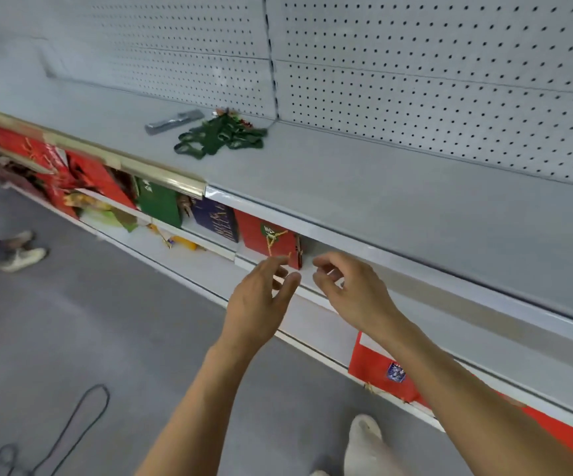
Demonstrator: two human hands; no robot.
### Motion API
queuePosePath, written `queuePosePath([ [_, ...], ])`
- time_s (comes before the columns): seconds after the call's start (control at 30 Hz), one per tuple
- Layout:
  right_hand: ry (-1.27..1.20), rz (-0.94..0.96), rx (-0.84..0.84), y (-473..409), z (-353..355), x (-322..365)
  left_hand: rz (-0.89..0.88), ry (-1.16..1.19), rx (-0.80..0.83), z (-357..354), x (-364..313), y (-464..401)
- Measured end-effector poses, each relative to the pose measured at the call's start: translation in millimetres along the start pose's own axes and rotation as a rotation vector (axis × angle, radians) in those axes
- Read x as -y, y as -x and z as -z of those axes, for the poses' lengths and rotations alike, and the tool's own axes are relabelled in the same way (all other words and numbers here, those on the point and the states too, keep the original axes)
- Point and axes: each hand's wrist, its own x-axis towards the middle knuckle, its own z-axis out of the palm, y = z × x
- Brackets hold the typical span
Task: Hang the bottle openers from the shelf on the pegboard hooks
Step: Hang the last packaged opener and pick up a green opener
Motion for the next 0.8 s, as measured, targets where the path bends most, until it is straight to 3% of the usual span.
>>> queuePosePath([
  [0.37,-0.078,0.061,0.075,-176,-67,60,0.046,-0.021,-0.102,74,105,-134],
  [0.8,-0.027,0.054,0.099,-384,-130,118,0.071,0.019,-0.077,147,217,-316],
])
